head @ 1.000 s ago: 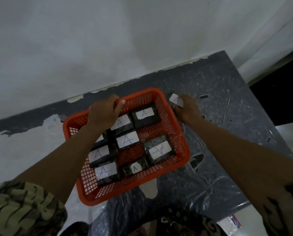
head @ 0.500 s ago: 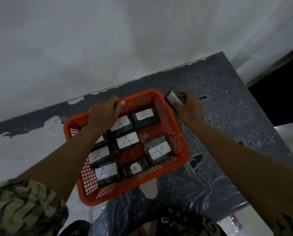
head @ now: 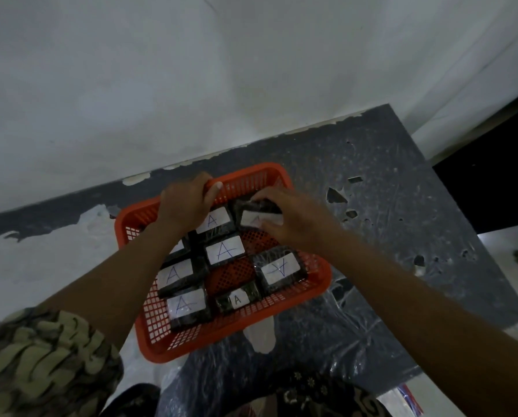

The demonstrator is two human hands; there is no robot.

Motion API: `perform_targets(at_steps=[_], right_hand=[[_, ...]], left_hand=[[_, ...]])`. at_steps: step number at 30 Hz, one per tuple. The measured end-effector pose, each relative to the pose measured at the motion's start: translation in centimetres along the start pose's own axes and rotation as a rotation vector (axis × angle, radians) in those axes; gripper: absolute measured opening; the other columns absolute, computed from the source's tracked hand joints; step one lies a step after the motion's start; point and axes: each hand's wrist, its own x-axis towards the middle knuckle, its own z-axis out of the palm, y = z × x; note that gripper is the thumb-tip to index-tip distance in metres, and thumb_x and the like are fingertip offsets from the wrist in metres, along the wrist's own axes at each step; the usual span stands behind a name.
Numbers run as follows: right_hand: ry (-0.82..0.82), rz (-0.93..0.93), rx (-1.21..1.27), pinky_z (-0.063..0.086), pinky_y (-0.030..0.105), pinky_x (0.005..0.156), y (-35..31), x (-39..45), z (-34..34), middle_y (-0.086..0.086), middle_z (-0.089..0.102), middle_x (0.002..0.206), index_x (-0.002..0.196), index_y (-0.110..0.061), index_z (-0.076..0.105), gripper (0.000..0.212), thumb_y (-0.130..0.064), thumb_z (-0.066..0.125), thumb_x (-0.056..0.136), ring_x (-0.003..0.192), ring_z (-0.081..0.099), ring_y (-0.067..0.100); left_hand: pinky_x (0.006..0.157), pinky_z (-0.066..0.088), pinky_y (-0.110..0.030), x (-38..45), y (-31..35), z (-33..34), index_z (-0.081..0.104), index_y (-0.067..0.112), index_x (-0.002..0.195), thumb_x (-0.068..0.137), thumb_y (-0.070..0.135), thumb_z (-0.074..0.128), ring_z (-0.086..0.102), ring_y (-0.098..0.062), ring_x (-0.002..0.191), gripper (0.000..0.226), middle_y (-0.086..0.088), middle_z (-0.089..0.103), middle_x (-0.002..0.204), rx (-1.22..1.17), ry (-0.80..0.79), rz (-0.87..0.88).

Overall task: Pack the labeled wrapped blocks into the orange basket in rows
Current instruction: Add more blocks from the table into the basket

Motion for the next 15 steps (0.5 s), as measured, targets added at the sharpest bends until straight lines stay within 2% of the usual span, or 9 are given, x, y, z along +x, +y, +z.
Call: perform_targets(at_steps=[3, 5, 9, 12, 15], right_hand=[[-0.253, 0.108, -0.167, 0.051, 0.037, 0.085, 0.0, 0.5, 1.2, 0.0, 0.06, 0.118, 0.122, -0.028, 0.05, 0.039, -0.023, 0.065, 0.087, 0.103, 0.058, 0.019], [-0.34, 0.152, -0.239, 0.048, 0.034, 0.082, 0.2, 1.0, 2.1, 0.001, 0.059, 0.12, 0.125, -0.027, 0.049, 0.042, -0.019, 0.064, 0.087, 0.107, 0.057, 0.021], [-0.333, 0.169, -0.372, 0.04, 0.03, 0.072, 0.6, 1.9, 3.5, 0.005, 0.059, 0.116, 0.126, -0.029, 0.05, 0.042, -0.02, 0.064, 0.087, 0.099, 0.053, 0.018], [-0.342, 0.173, -0.392, 0.038, 0.03, 0.069, 1.0, 2.2, 4.0, 0.007, 0.06, 0.113, 0.128, -0.027, 0.05, 0.042, -0.02, 0.062, 0.088, 0.095, 0.052, 0.017], [-0.469, 0.242, -0.349, 0.039, 0.029, 0.067, 1.2, 2.5, 3.8, 0.008, 0.059, 0.118, 0.134, -0.026, 0.046, 0.046, -0.02, 0.061, 0.091, 0.098, 0.055, 0.02]], left_hand=[[0.064, 0.04, -0.033, -0.1, 0.1, -0.1, 0.054, 0.019, 0.104, 0.099, 0.052, 0.035, 0.06, -0.029, 0.068, 0.039, -0.009, 0.065, 0.081, -0.001, 0.01, 0.007], [0.067, 0.045, -0.035, -0.1, 0.1, -0.3, 0.054, 0.018, 0.105, 0.099, 0.053, 0.034, 0.061, -0.029, 0.069, 0.04, -0.009, 0.065, 0.082, -0.008, -0.001, 0.002], [0.07, 0.051, -0.039, -0.1, 0.3, -0.4, 0.055, 0.016, 0.107, 0.099, 0.052, 0.036, 0.062, -0.031, 0.07, 0.041, -0.011, 0.066, 0.083, -0.017, -0.006, -0.007], [0.068, 0.045, -0.035, -0.2, 0.3, -0.2, 0.056, 0.016, 0.106, 0.099, 0.051, 0.037, 0.062, -0.03, 0.069, 0.041, -0.01, 0.066, 0.082, -0.011, 0.027, 0.005], [0.065, 0.037, -0.032, -0.2, 0.2, 0.0, 0.057, 0.016, 0.104, 0.099, 0.05, 0.039, 0.062, -0.029, 0.066, 0.039, -0.009, 0.066, 0.08, -0.006, 0.059, 0.019]])
